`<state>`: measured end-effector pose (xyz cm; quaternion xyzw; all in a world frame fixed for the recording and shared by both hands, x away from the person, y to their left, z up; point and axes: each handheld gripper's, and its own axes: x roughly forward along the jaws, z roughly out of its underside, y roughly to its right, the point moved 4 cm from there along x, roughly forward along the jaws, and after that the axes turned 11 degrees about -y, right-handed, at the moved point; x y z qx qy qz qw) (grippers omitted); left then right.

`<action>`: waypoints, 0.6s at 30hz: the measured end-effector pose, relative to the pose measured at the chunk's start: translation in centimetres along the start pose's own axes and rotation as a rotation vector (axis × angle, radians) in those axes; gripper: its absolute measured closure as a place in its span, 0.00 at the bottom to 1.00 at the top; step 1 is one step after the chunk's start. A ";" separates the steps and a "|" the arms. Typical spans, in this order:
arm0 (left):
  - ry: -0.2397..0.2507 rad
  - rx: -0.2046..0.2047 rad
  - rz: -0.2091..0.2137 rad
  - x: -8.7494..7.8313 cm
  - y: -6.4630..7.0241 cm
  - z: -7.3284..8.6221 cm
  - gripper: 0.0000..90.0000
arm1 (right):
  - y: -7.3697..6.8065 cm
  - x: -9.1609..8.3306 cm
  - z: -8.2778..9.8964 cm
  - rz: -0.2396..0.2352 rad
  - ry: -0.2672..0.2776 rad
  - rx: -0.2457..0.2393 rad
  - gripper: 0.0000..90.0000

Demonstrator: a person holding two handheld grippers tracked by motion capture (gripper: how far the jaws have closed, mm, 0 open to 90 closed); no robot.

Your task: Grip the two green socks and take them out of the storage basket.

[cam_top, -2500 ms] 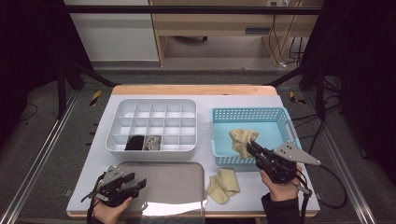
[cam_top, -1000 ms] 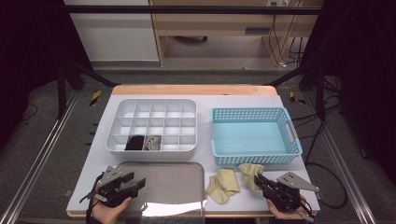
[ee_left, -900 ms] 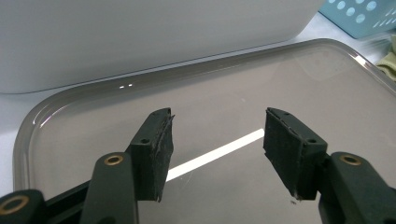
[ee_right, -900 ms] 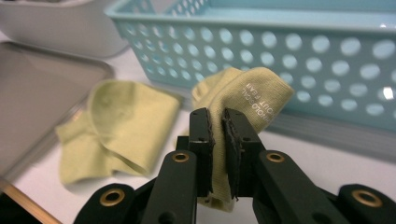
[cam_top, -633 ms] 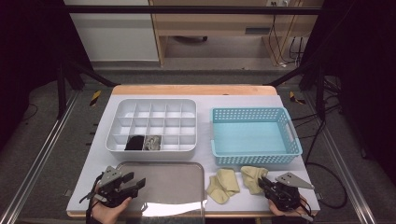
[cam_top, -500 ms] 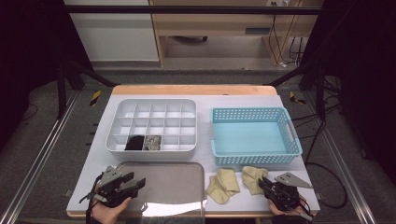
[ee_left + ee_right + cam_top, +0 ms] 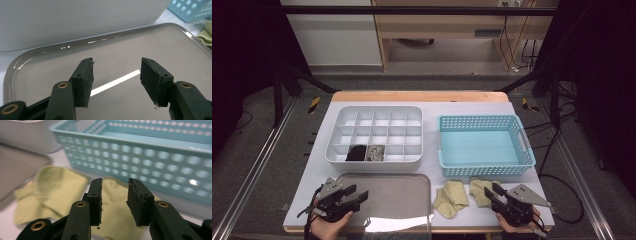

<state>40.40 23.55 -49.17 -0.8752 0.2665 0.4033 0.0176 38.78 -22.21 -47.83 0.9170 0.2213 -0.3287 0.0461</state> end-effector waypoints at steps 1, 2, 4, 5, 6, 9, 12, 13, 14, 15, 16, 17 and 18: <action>-0.003 0.000 0.004 0.0 0.1 0.0 0.49 | -0.6 0.2 -0.2 -0.020 -0.003 -0.011 0.72; -0.003 0.000 0.007 0.0 0.2 0.0 0.50 | -1.3 0.5 -0.4 -0.039 -0.009 -0.030 0.72; 0.001 0.003 0.016 -0.1 0.5 -0.2 0.51 | -2.2 1.0 -0.7 -0.070 -0.019 -0.048 0.72; 0.002 0.005 0.019 -0.2 0.7 -0.2 0.52 | -2.9 1.4 -0.9 -0.087 -0.023 -0.064 0.73; 0.003 0.006 0.024 -0.2 0.9 -0.3 0.53 | -3.2 1.6 -0.9 -0.100 -0.028 -0.071 0.73; 0.008 0.014 0.037 -0.4 1.5 -0.5 0.55 | -4.4 2.2 -1.2 -0.140 -0.041 -0.082 0.73; 0.015 0.023 0.044 -0.5 2.2 -0.9 0.56 | -5.1 2.8 -1.4 -0.157 -0.051 -0.085 0.74; 0.016 0.029 0.050 -0.6 2.6 -1.1 0.57 | -5.3 3.0 -1.4 -0.160 -0.058 -0.087 0.74; 0.018 0.033 0.054 -0.6 2.8 -1.3 0.57 | -5.4 3.2 -1.4 -0.163 -0.061 -0.090 0.74; 0.018 0.040 0.060 -0.6 3.1 -1.4 0.57 | -5.5 3.3 -1.4 -0.168 -0.065 -0.088 0.74; 0.022 0.046 0.064 -0.6 3.5 -1.7 0.57 | -5.6 3.4 -1.4 -0.170 -0.066 -0.085 0.74; 0.022 0.052 0.067 -0.6 3.7 -1.9 0.57 | -5.7 3.5 -1.4 -0.177 -0.068 -0.083 0.74; 0.023 0.059 0.070 -0.7 4.0 -2.1 0.57 | -5.7 3.5 -1.5 -0.177 -0.068 -0.085 0.74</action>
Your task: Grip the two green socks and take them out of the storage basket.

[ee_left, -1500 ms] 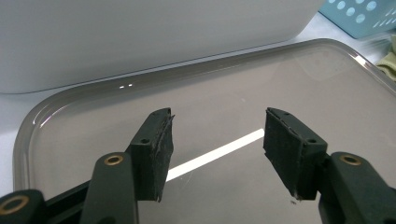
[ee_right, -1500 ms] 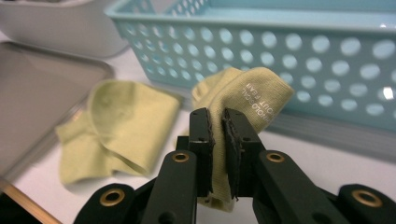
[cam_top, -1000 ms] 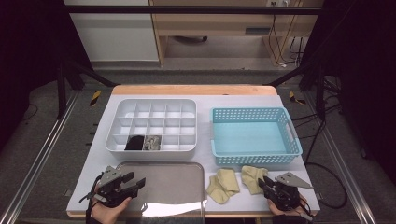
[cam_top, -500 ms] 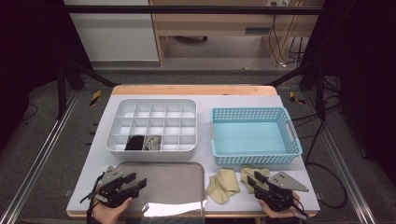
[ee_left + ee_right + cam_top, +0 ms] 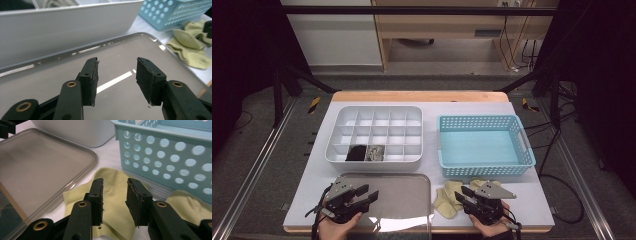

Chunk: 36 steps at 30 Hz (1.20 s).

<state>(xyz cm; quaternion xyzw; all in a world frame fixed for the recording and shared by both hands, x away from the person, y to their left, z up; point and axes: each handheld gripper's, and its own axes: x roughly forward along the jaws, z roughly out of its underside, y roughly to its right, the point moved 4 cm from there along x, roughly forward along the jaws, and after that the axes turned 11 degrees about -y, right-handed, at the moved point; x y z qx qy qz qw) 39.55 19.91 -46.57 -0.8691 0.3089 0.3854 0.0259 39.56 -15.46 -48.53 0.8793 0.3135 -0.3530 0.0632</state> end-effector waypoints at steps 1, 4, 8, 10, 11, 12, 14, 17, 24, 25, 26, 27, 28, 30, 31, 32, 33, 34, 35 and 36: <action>0.001 0.004 0.008 0.0 0.3 -0.2 0.57 | -0.1 0.0 -0.1 -0.003 0.004 -0.001 0.74; -0.001 0.022 0.041 0.2 1.4 -0.7 0.57 | -0.3 0.1 -0.4 -0.020 0.009 -0.003 0.74; -0.014 0.056 0.063 0.6 3.0 -1.6 0.57 | -0.8 0.3 -0.9 -0.045 0.007 -0.016 0.74; -0.024 0.077 0.071 0.9 3.8 -2.1 0.57 | -1.1 0.5 -0.9 -0.058 -0.001 -0.019 0.75; -0.027 0.084 0.077 1.1 4.3 -2.4 0.57 | -1.2 0.6 -1.0 -0.060 -0.003 -0.024 0.75; -0.034 0.095 0.082 1.3 4.7 -2.7 0.57 | -1.3 0.7 -1.0 -0.059 -0.005 -0.025 0.76; -0.044 0.112 0.090 1.9 5.8 -3.2 0.57 | -1.5 0.9 -1.1 -0.066 -0.014 -0.031 0.77; -0.062 0.131 0.091 2.7 6.8 -3.7 0.58 | -1.9 1.3 -1.0 -0.067 -0.034 -0.042 0.78; -0.094 0.137 0.105 5.1 8.4 -4.2 0.60 | -2.0 2.1 -0.6 -0.067 -0.079 -0.049 0.88; -0.102 0.140 0.108 5.5 8.8 -4.1 0.61 | -2.0 2.2 -0.5 -0.066 -0.083 -0.047 0.89; -0.108 0.144 0.109 5.7 9.0 -4.1 0.61 | -2.0 2.3 -0.5 -0.061 -0.088 -0.048 0.91; -0.117 0.153 0.112 6.0 9.2 -4.0 0.61 | -1.9 2.3 -0.5 -0.057 -0.089 -0.050 0.92; -0.122 0.156 0.113 6.3 9.5 -4.0 0.62 | -1.8 2.4 -0.4 -0.051 -0.090 -0.048 0.94; -0.135 0.164 0.119 6.8 10.0 -4.0 0.63 | -1.6 2.3 -0.3 -0.052 -0.090 -0.039 0.97; -0.146 0.173 0.120 7.2 10.3 -4.0 0.64 | -1.5 2.2 -0.3 -0.052 -0.089 -0.040 0.98; -0.155 0.180 0.123 7.6 10.6 -4.0 0.65 | -1.4 2.0 -0.3 -0.051 -0.086 -0.035 0.99; -0.161 0.184 0.124 8.0 10.9 -4.0 0.65 | -1.3 1.8 -0.3 -0.052 -0.080 -0.027 0.99; -0.168 0.187 0.126 8.2 11.1 -4.0 0.65 | -1.2 1.6 -0.4 -0.052 -0.074 -0.021 0.99; -0.176 0.192 0.129 8.6 11.4 -4.0 0.65 | -1.1 1.4 -0.4 -0.048 -0.068 -0.021 0.99; -0.184 0.196 0.133 9.0 11.7 -4.0 0.65 | -1.0 1.3 -0.4 -0.047 -0.063 -0.018 0.99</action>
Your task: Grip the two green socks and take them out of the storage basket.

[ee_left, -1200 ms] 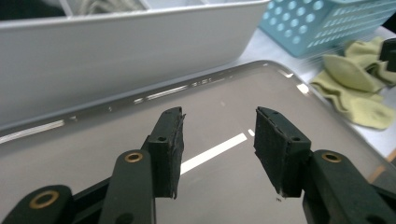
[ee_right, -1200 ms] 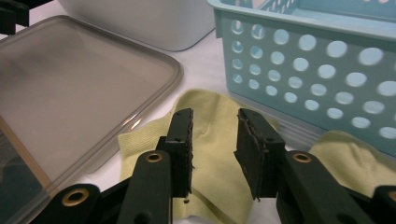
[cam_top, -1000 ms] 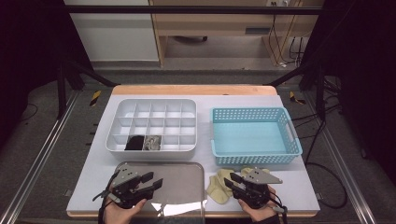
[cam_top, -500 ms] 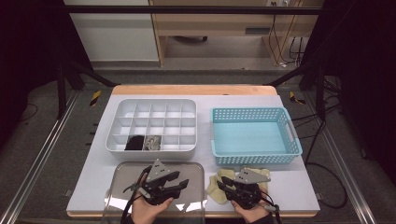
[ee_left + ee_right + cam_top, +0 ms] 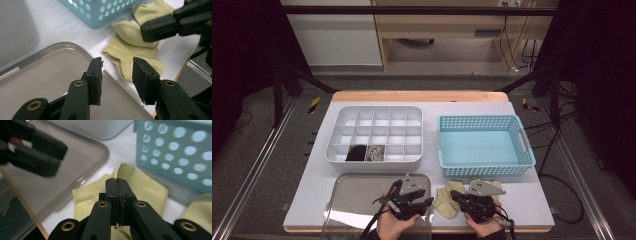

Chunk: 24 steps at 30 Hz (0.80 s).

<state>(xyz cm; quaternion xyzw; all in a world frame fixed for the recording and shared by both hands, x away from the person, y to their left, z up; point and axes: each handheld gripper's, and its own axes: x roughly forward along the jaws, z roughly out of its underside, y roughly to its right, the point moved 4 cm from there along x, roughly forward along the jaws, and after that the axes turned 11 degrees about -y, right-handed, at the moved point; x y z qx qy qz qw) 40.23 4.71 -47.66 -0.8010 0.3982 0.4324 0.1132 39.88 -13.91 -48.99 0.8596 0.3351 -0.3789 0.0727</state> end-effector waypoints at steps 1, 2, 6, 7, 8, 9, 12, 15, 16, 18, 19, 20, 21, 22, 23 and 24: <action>-0.009 0.004 0.001 0.4 0.2 -0.1 0.65 | 0.1 -0.2 0.0 0.002 0.007 0.003 0.99; -0.023 0.011 -0.002 0.9 0.4 -0.2 0.65 | 0.2 -0.4 0.1 0.006 0.012 0.007 0.99; -0.041 0.010 0.008 2.0 0.7 -0.6 0.65 | 0.5 -0.9 0.2 0.015 0.026 0.020 0.99; -0.041 0.010 0.008 2.0 0.7 -0.6 0.64 | 0.6 -1.0 0.2 0.016 0.029 0.023 0.99; -0.056 0.013 0.000 2.6 0.8 -0.7 0.64 | 0.6 -1.1 0.3 0.017 0.034 0.027 0.99; -0.065 0.016 -0.012 2.9 0.8 -0.7 0.64 | 0.7 -1.1 0.3 0.018 0.032 0.031 0.99; -0.072 0.024 -0.006 3.4 0.9 -0.6 0.65 | 0.8 -1.2 0.3 0.024 0.037 0.029 0.99; -0.084 0.025 -0.015 3.8 1.2 -0.5 0.68 | 0.8 -1.2 0.3 0.026 0.038 0.032 0.99; -0.094 0.024 -0.013 3.9 1.2 -0.5 0.71 | 0.9 -1.3 0.3 0.026 0.041 0.034 0.99; -0.099 0.022 -0.034 4.1 1.3 -0.4 0.75 | 0.9 -1.3 0.3 0.030 0.045 0.035 0.99; -0.100 0.020 -0.038 4.1 1.3 -0.4 0.79 | 0.9 -1.4 0.3 0.032 0.049 0.036 0.99; -0.100 0.017 -0.044 4.1 1.3 -0.4 0.81 | 1.0 -1.5 0.3 0.033 0.050 0.036 0.99; -0.098 0.011 -0.026 4.1 1.2 -0.4 0.84 | 1.0 -1.6 0.3 0.032 0.052 0.040 0.99; -0.093 0.002 -0.020 4.0 1.2 -0.4 0.90 | 1.0 -1.7 0.3 0.034 0.057 0.041 0.99; -0.084 0.001 -0.015 3.9 1.2 -0.4 0.93 | 1.1 -1.7 0.2 0.035 0.060 0.042 0.99; -0.077 0.007 -0.016 3.7 1.2 -0.4 0.94 | 1.1 -1.8 0.2 0.034 0.064 0.043 0.99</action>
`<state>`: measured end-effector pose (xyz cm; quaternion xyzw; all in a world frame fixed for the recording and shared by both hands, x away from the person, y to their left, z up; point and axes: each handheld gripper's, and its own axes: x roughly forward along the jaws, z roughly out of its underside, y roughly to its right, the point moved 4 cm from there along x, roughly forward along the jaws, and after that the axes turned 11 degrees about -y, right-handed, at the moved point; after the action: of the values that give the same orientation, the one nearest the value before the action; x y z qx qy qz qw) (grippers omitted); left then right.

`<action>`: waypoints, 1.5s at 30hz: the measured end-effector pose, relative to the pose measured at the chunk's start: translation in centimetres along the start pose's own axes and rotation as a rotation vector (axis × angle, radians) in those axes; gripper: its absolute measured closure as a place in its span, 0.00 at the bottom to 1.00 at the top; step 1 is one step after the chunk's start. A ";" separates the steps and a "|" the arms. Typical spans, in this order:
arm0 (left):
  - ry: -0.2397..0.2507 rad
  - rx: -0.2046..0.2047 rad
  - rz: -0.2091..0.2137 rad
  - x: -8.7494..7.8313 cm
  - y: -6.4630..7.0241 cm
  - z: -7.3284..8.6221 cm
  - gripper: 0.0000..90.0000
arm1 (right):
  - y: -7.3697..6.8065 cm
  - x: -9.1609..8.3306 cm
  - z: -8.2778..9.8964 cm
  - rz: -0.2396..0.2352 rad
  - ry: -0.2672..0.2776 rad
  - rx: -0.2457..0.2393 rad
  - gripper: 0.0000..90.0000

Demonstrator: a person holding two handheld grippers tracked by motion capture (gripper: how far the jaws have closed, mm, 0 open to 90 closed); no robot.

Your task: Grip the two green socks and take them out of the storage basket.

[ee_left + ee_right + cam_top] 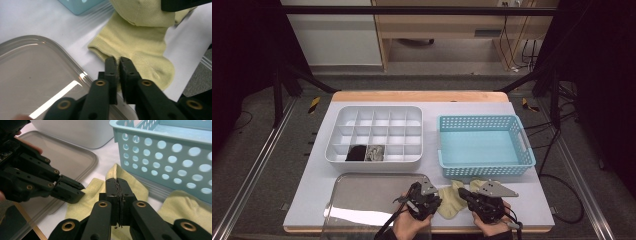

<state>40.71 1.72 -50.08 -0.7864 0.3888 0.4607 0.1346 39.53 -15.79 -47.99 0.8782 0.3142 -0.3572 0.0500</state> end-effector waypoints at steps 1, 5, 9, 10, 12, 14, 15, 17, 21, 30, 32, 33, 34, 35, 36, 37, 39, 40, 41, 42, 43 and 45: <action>0.008 0.000 0.004 -0.3 0.0 0.0 0.95 | 0.0 -0.2 0.0 0.000 0.005 0.002 0.99; 0.047 0.010 0.010 -1.9 -0.3 0.3 0.96 | 0.2 -0.8 -0.2 -0.004 0.030 0.014 0.99; 0.069 -0.003 0.020 -4.1 -1.3 1.1 0.96 | 0.4 -1.2 -0.3 -0.014 0.052 0.044 0.99; 0.073 -0.010 0.021 -4.5 -1.5 1.3 0.96 | 0.4 -1.2 -0.3 -0.016 0.052 0.050 0.99; 0.069 -0.027 0.028 -5.2 -2.2 1.8 0.96 | 0.5 -1.2 -0.3 -0.019 0.048 0.059 0.99; 0.063 -0.039 0.021 -5.6 -2.9 2.4 0.96 | 0.5 -0.9 -0.1 -0.017 0.031 0.068 0.99; 0.055 -0.045 0.019 -5.7 -3.3 2.7 0.96 | 0.5 -0.7 0.0 -0.014 0.022 0.072 0.99; 0.038 -0.055 0.010 -5.6 -3.9 3.3 0.96 | 0.6 -0.2 0.3 -0.011 -0.006 0.085 0.99; 0.010 -0.077 0.010 -5.1 -4.7 4.1 0.95 | 0.7 0.8 1.1 0.011 -0.066 0.102 0.98; 0.038 -0.069 -0.003 -4.9 -4.8 4.7 0.77 | 1.3 0.9 1.3 0.042 -0.061 0.094 0.86; 0.047 -0.074 0.002 -5.1 -4.8 5.0 0.75 | 1.4 0.5 1.0 0.050 -0.030 0.081 0.84; 0.050 -0.074 0.003 -5.2 -4.8 5.2 0.74 | 1.5 0.4 0.8 0.053 -0.026 0.076 0.83; 0.049 -0.075 0.002 -5.3 -4.8 5.3 0.74 | 1.6 0.5 0.7 0.055 -0.022 0.073 0.83; 0.047 -0.075 -0.002 -5.3 -4.8 5.5 0.74 | 1.7 0.6 0.6 0.055 -0.024 0.071 0.82; 0.045 -0.081 -0.004 -5.2 -4.7 5.7 0.74 | 1.7 1.0 0.5 0.051 -0.037 0.066 0.82; 0.041 -0.082 -0.005 -5.1 -4.7 5.8 0.75 | 1.7 1.3 0.5 0.052 -0.047 0.067 0.81; 0.034 -0.086 -0.006 -4.8 -4.7 5.9 0.78 | 1.8 2.1 0.5 0.045 -0.071 0.060 0.81; 0.029 -0.085 -0.010 -4.7 -4.7 5.9 0.80 | 1.8 2.4 0.6 0.047 -0.082 0.059 0.80; 0.035 -0.084 -0.017 -4.6 -4.7 5.9 0.82 | 1.9 2.8 0.6 0.051 -0.094 0.047 0.80; 0.035 -0.090 -0.022 -4.6 -4.7 5.9 0.84 | 1.9 3.0 0.7 0.056 -0.106 0.047 0.80; 0.037 -0.094 -0.018 -4.6 -4.7 5.9 0.87 | 2.0 3.4 0.8 0.064 -0.126 0.049 0.81; 0.044 -0.096 -0.016 -4.6 -4.7 5.9 0.93 | 2.1 3.5 0.9 0.069 -0.133 0.044 0.87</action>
<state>39.30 10.43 -50.12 -0.8049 0.3631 0.4603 0.0919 42.11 -15.90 -51.30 0.8636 0.2720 -0.4197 0.0636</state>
